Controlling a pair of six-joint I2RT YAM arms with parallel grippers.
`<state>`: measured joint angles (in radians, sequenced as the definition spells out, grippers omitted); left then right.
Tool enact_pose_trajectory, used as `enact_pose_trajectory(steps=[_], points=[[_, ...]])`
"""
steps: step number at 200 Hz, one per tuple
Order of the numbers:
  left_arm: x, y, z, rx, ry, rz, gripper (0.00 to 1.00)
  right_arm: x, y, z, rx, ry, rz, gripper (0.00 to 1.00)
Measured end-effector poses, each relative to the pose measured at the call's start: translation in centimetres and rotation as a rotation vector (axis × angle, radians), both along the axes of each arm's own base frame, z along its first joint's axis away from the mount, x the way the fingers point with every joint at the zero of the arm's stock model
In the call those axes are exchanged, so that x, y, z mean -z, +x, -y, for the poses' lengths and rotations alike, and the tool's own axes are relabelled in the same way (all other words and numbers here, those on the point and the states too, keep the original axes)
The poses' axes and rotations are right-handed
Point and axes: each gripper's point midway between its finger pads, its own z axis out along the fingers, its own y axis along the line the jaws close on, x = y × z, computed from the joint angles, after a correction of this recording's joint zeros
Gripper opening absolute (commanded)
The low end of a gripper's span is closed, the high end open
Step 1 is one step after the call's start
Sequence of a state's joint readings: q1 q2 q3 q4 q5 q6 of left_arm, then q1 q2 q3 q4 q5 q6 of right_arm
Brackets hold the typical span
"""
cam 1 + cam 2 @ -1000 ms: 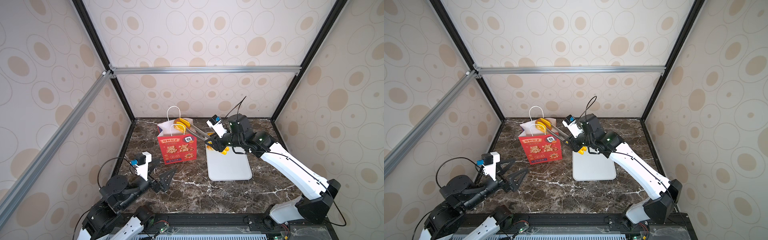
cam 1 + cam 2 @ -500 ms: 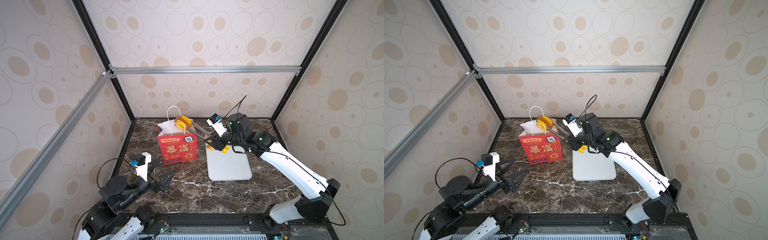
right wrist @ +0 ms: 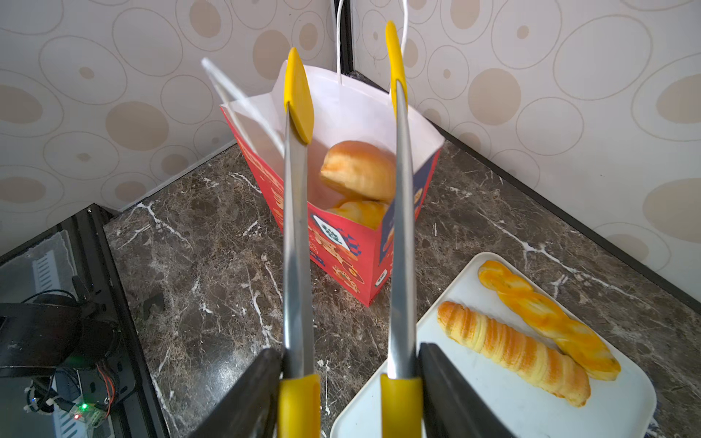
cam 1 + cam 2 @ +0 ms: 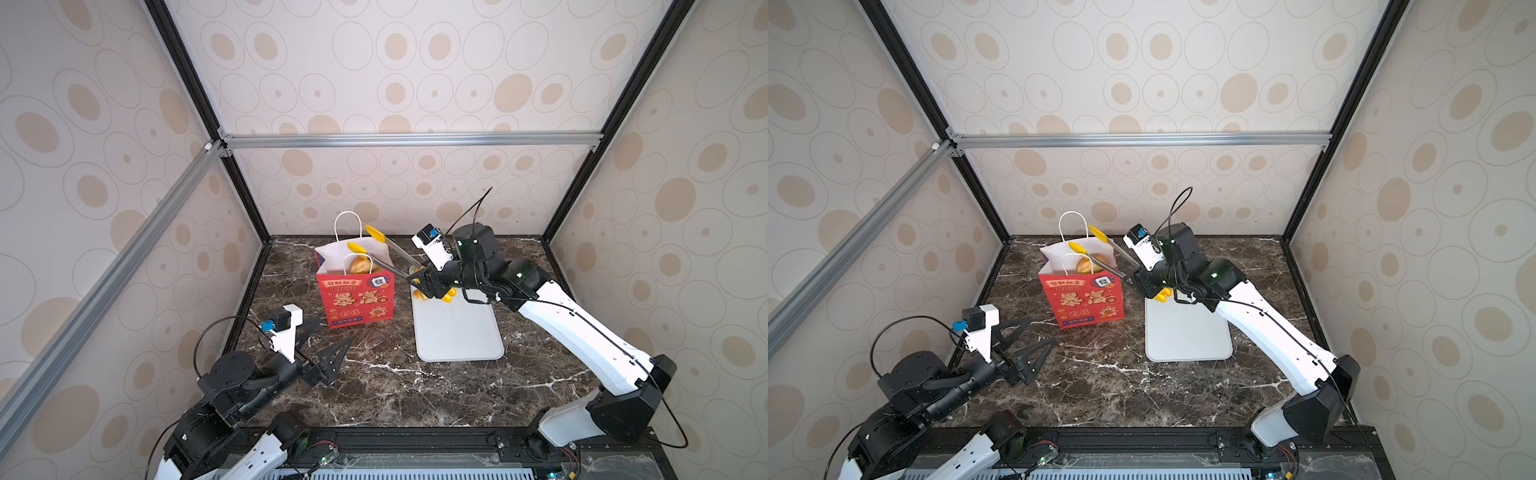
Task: Pack bread into a paper bag
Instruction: Place the fake bread in the paper bag.
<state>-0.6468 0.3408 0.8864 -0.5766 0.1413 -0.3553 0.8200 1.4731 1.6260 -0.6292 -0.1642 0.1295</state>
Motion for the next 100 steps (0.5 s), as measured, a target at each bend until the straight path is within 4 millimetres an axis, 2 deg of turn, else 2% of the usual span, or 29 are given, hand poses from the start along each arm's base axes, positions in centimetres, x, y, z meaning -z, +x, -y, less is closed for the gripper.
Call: enact_pose_trajectory(steps=[68,100], points=[[0.0,0.0,0.0,0.001,0.0,0.0,0.99,-0.2,0.3,0.2,0.013,-0.01,0.02,0.6],[0.0,-0.1,0.1,0.006,-0.001,0.0,0.98,0.1,0.6,1.8,0.072,-0.05,0.061,0.6]])
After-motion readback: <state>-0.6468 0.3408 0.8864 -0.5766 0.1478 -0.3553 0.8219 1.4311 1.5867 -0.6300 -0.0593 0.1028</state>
